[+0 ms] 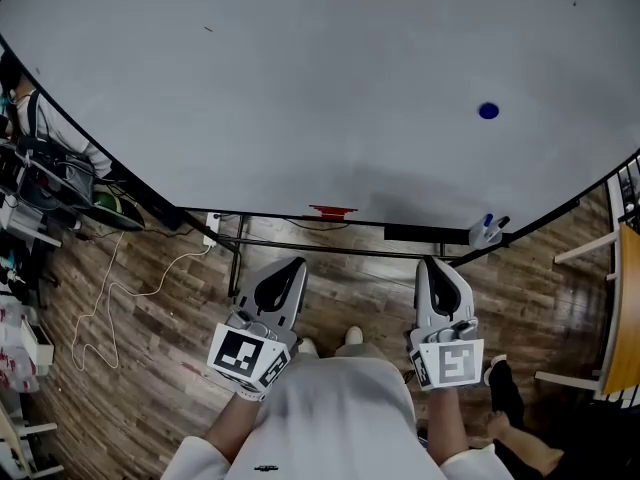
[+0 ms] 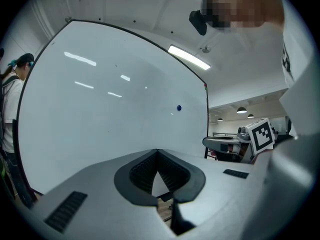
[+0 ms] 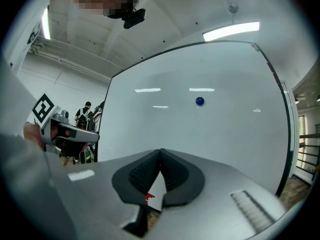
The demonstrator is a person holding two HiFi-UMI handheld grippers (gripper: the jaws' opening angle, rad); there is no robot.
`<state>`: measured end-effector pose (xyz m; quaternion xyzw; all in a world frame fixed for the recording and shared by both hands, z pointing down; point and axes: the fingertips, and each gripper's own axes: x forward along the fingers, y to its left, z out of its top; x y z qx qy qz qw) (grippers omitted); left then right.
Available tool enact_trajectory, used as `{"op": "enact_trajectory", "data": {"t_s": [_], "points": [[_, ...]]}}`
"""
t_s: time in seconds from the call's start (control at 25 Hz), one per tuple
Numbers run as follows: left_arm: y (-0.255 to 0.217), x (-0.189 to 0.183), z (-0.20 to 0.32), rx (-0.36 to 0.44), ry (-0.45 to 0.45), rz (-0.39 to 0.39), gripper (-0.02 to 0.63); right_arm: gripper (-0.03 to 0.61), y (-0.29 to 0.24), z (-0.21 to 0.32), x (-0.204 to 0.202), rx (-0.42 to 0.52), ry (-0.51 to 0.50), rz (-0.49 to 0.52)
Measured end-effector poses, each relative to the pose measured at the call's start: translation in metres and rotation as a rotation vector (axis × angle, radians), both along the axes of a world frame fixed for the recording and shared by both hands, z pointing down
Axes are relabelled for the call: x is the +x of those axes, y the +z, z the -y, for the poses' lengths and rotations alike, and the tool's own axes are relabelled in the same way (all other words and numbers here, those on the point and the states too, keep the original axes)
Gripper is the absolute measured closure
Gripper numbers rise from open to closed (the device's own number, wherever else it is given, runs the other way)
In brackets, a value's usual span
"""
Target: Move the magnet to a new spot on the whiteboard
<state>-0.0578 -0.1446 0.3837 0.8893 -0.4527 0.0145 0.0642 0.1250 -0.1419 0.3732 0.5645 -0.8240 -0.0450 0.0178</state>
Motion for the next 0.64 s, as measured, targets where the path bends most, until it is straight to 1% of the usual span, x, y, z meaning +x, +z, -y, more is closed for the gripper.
{"op": "enact_trajectory", "data": {"t_s": [0.64], "points": [[0.0000, -0.0003, -0.0095, 0.002, -0.001, -0.007, 0.607, 0.571, -0.0005, -0.0072, -0.0025, 0.000, 0.006, 0.019]]}}
